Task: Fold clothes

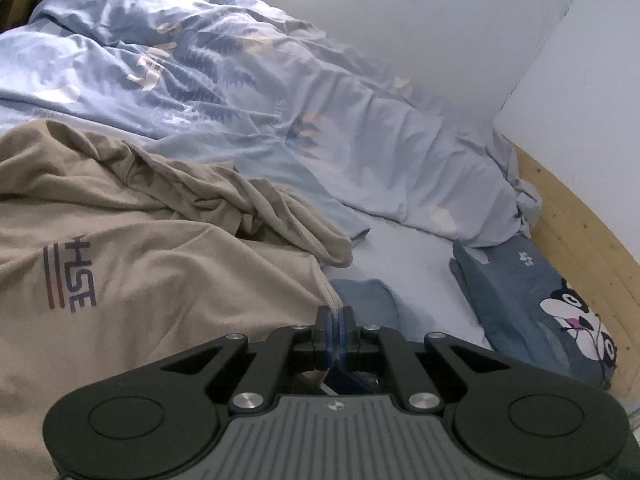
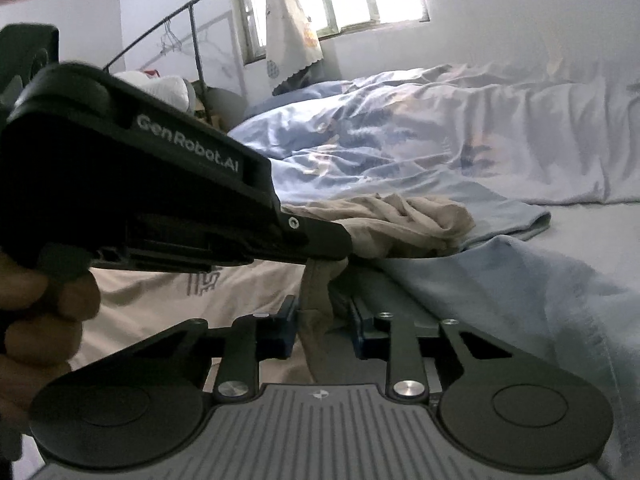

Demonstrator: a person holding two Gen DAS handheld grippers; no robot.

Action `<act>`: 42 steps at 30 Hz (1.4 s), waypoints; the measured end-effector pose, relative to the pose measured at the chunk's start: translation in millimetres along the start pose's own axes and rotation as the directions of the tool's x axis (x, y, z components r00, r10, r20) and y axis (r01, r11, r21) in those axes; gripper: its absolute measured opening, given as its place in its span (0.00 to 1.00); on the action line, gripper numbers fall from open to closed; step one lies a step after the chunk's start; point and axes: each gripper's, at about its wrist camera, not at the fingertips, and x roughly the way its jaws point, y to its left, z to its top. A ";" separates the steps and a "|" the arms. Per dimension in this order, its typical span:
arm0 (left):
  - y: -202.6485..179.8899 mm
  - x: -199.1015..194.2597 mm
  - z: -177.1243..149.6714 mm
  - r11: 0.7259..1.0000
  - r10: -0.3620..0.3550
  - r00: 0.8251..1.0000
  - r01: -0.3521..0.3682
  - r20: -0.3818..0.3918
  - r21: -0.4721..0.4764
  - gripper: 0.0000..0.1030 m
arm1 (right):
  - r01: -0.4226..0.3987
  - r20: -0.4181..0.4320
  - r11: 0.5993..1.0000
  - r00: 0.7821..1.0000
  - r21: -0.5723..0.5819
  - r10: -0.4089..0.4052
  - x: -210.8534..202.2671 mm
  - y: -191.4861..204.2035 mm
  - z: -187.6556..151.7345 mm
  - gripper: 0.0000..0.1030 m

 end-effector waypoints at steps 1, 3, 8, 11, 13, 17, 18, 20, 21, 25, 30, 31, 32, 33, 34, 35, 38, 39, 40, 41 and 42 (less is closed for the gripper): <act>-0.5 -0.7 -0.2 1.000 -0.002 1.000 0.002 0.001 0.002 0.00 | 0.000 0.003 1.000 1.000 -0.002 0.000 -0.1 0.4 0.6 0.24; -0.9 -1.2 -0.4 1.000 -0.001 1.000 0.001 0.005 0.005 0.00 | 0.000 0.005 1.000 1.000 -0.012 0.000 -0.3 1.2 2.0 0.18; -0.2 -3.4 -2.0 1.000 0.000 1.000 0.000 0.021 -0.008 0.00 | 0.011 0.000 0.999 1.000 -0.037 -0.011 -3.7 2.9 3.7 0.08; -0.8 -6.4 -3.6 1.000 -0.003 1.000 0.003 0.027 -0.004 0.01 | -0.006 0.001 0.999 1.000 -0.040 0.006 -9.6 0.9 6.5 0.07; -1.9 -11.1 -4.1 1.000 -0.025 0.999 0.025 0.035 -0.007 0.02 | -0.024 0.011 0.999 1.000 -0.034 0.025 -16.1 -0.9 9.2 0.07; -7.0 -31.1 -4.5 0.997 -0.069 0.995 0.071 0.067 -0.023 0.11 | -0.071 0.044 0.997 0.997 0.004 0.071 -38.4 -6.5 16.0 0.06; -9.0 -37.1 -4.5 0.997 -0.077 0.994 0.079 0.075 -0.024 0.16 | -0.082 0.052 0.997 0.995 0.011 0.081 -44.5 -8.3 16.9 0.06; -13.4 -50.8 -2.7 0.996 -0.083 0.993 0.085 0.089 -0.017 0.23 | -0.108 0.069 0.994 0.992 0.025 0.106 -59.0 -11.8 17.5 0.06; -16.0 -58.8 -0.8 0.997 -0.081 0.992 0.082 0.096 -0.009 0.25 | -0.122 0.077 0.992 0.990 0.028 0.120 -66.7 -12.9 17.4 0.06; -29.2 -85.9 9.5 0.998 -0.039 0.992 0.034 0.121 0.048 0.35 | -0.198 0.094 0.979 0.975 -0.040 0.201 -99.0 -0.3 14.2 0.06; -53.0 -88.6 18.7 0.983 0.051 0.995 -0.066 0.090 0.170 0.37 | -0.318 0.029 0.934 0.945 -0.159 0.327 -124.3 37.7 -4.1 0.06; -57.7 -84.4 18.9 0.978 0.065 0.995 -0.077 0.070 0.196 0.38 | -0.336 0.009 0.926 0.940 -0.174 0.342 -124.5 44.4 -9.1 0.06; -64.2 -77.3 18.1 0.968 0.084 0.995 -0.093 0.046 0.234 0.38 | -0.353 -0.012 0.917 0.934 -0.187 0.357 -124.3 50.8 -14.1 0.06; -69.6 -71.7 16.4 0.957 0.106 0.994 -0.111 0.034 0.267 0.38 | -0.367 -0.030 0.909 0.929 -0.199 0.369 -123.2 56.4 -19.0 0.06; -76.5 -63.6 13.5 0.941 0.133 0.991 -0.132 0.016 0.313 0.38 | -0.373 -0.043 0.904 0.927 -0.209 0.372 -121.1 60.0 -22.3 0.06; -82.6 -55.0 10.1 0.922 0.159 0.987 -0.147 -0.004 0.358 0.38 | -0.377 -0.055 0.900 0.926 -0.218 0.375 -118.9 63.1 -25.3 0.06; -94.9 -26.4 -3.6 0.864 0.227 0.972 -0.168 -0.068 0.475 0.38 | -0.393 -0.073 0.896 0.919 -0.207 0.386 -112.4 64.1 -26.6 0.06; -99.2 -15.1 -9.1 0.834 0.262 0.961 -0.180 -0.087 0.522 0.38 | -0.396 -0.073 0.895 0.918 -0.203 0.390 -111.7 62.9 -25.7 0.06; -101.0 -7.7 -14.8 0.811 0.286 0.953 -0.186 -0.099 0.554 0.38 | -0.399 -0.073 0.895 0.917 -0.199 0.393 -111.2 61.4 -24.7 0.06; -102.9 1.5 -21.0 0.784 0.309 0.944 -0.184 -0.116 0.593 0.39 | -0.403 -0.073 0.894 0.915 -0.196 0.396 -110.7 59.9 -23.7 0.06; -104.5 8.7 -25.6 0.761 0.331 0.936 -0.188 -0.122 0.621 0.39 | -0.404 -0.072 0.893 0.915 -0.196 0.398 -110.8 59.3 -22.9 0.06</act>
